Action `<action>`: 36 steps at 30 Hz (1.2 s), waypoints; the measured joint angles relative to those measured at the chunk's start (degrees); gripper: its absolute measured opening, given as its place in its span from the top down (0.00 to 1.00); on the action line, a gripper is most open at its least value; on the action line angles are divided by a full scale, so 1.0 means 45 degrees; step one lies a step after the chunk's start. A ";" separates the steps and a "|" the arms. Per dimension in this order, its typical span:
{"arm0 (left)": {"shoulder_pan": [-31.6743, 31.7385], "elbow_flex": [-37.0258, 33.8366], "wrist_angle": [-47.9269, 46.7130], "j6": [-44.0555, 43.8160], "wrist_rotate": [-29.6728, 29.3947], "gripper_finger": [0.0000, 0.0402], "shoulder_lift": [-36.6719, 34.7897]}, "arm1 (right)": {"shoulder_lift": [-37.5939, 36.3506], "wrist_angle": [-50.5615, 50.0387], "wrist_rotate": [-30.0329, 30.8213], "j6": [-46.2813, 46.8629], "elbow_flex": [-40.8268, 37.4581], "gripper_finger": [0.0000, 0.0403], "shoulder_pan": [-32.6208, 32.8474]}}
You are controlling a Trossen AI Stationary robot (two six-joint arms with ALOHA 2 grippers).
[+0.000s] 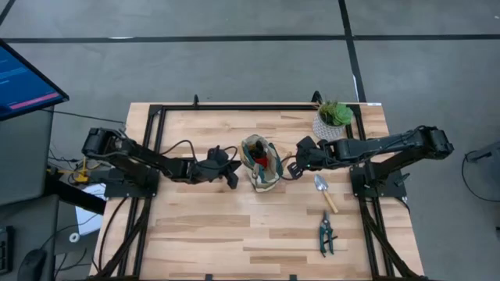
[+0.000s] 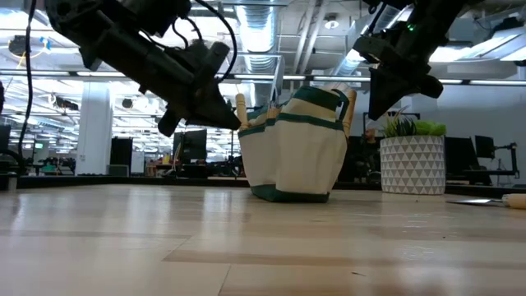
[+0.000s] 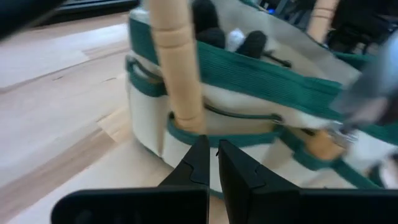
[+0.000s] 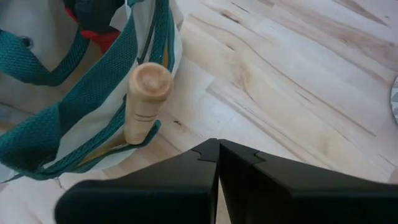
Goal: Pick & Place Garden tools in Gardening bag
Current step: Adjust the gardening bag
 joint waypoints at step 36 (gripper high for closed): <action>0.2294 0.0000 -0.0396 0.0952 0.2771 1.00 -0.0352 | 0.0000 -0.5324 -0.4338 0.4237 -0.1235 0.50 0.1939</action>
